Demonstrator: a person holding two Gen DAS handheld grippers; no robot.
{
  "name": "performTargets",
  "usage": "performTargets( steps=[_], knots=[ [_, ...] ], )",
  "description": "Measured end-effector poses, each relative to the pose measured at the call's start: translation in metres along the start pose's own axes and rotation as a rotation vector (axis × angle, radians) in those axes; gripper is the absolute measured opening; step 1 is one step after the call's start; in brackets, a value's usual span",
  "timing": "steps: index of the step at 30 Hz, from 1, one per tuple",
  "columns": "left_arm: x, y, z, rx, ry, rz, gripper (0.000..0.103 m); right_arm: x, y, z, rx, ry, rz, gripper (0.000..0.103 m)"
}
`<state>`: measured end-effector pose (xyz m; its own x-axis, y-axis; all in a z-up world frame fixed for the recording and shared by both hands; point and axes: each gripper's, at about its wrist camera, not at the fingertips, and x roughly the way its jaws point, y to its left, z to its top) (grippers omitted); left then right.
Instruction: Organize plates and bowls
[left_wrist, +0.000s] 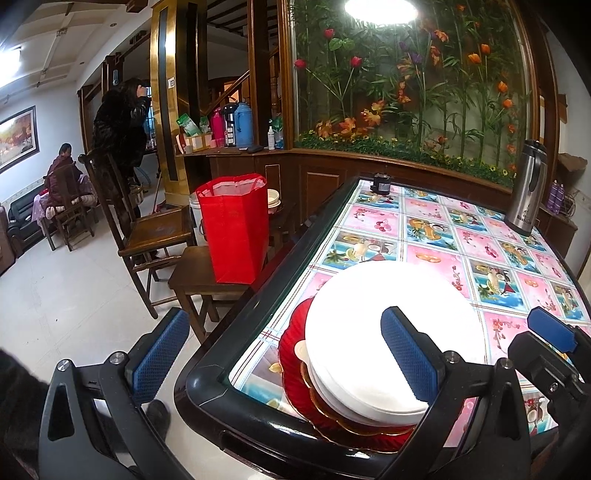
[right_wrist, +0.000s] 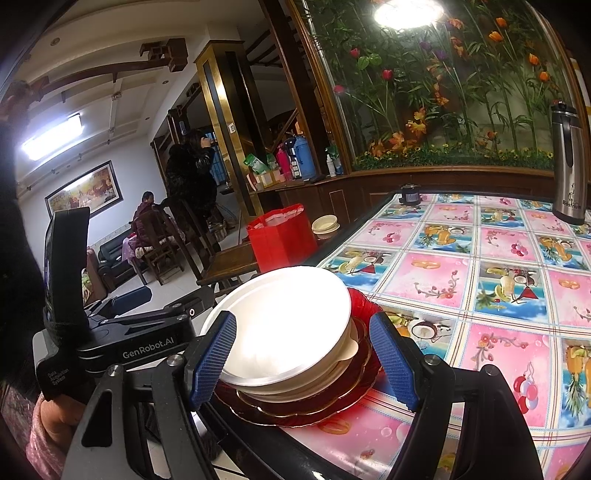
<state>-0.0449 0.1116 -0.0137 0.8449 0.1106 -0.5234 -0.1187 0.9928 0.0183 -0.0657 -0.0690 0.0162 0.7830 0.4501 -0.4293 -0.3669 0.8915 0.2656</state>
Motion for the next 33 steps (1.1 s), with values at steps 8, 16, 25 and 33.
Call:
performTargets(
  steps=[8, 16, 25, 33],
  knots=[
    [-0.0004, 0.0006, -0.0007, 0.001, 0.002, 0.0, 0.103, -0.0013, 0.002, 0.0, -0.006, 0.002, 0.003, 0.076],
    [-0.0001, -0.0001, -0.0043, 0.01, 0.009, -0.005, 0.103, -0.0016, 0.0024, 0.0001, -0.006, 0.004, 0.004, 0.076],
    [0.0015, -0.001, -0.0058, 0.021, 0.023, -0.008, 0.103, -0.0019, 0.0038, -0.0017, -0.003, 0.006, 0.004, 0.076],
    [0.0026, -0.0018, -0.007, 0.023, 0.028, -0.011, 0.103, -0.0004, 0.0041, -0.0026, -0.006, 0.011, 0.004, 0.076]
  ],
)
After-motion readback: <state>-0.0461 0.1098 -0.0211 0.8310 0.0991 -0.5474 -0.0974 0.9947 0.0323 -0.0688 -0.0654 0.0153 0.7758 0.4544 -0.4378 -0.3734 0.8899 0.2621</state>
